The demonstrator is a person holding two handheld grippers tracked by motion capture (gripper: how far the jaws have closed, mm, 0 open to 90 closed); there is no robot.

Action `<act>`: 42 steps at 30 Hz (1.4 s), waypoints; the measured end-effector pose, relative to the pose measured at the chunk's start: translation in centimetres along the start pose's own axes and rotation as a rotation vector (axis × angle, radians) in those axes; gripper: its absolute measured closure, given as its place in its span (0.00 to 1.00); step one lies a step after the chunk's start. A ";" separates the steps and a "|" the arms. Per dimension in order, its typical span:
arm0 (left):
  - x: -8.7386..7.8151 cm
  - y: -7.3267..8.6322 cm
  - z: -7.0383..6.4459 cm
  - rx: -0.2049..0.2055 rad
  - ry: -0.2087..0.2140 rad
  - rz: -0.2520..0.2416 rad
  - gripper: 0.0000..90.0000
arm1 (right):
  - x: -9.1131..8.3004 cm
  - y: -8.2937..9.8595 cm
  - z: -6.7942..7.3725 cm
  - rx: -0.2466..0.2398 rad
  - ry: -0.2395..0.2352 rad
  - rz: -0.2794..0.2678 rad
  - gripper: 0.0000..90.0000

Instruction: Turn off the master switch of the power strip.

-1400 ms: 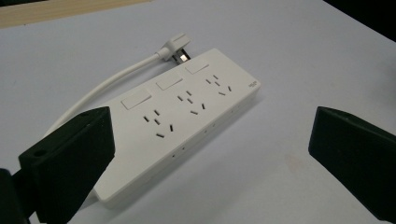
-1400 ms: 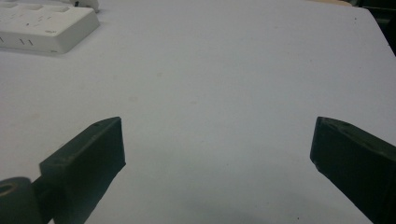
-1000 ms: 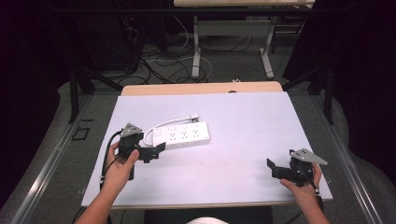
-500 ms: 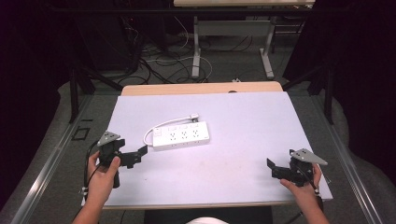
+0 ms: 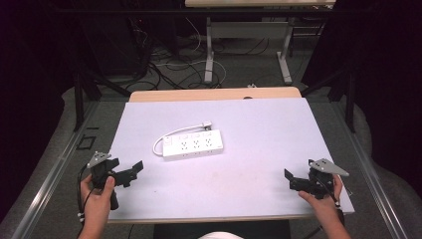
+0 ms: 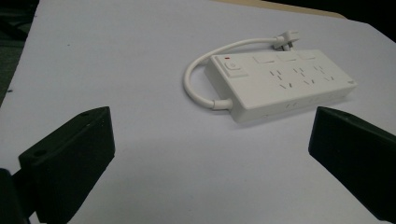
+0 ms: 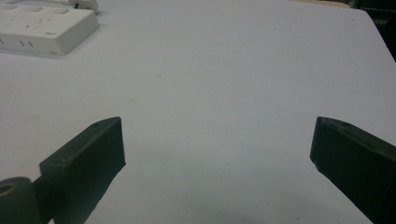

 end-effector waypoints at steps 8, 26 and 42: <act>0.5 1.0 1.0 -0.020 -0.023 -0.012 0.01 | 0.0 0.0 0.0 0.012 -0.001 0.002 0.03; 2.2 2.7 2.2 0.006 -0.066 0.026 0.01 | -0.1 0.1 0.0 0.007 -0.002 0.009 0.03; 3.1 3.4 1.6 0.038 -0.058 0.068 0.00 | 0.1 0.0 0.0 0.006 -0.006 -0.003 0.03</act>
Point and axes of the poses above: each handheld gripper's, and its own axes: x roughly forward along the jaws, y roughly out of its underside, z roughly to its left, the point moved 6 cm from there along x, roughly forward along the jaws, and after that the axes turned 12 degrees about z, right-handed, at the moved point
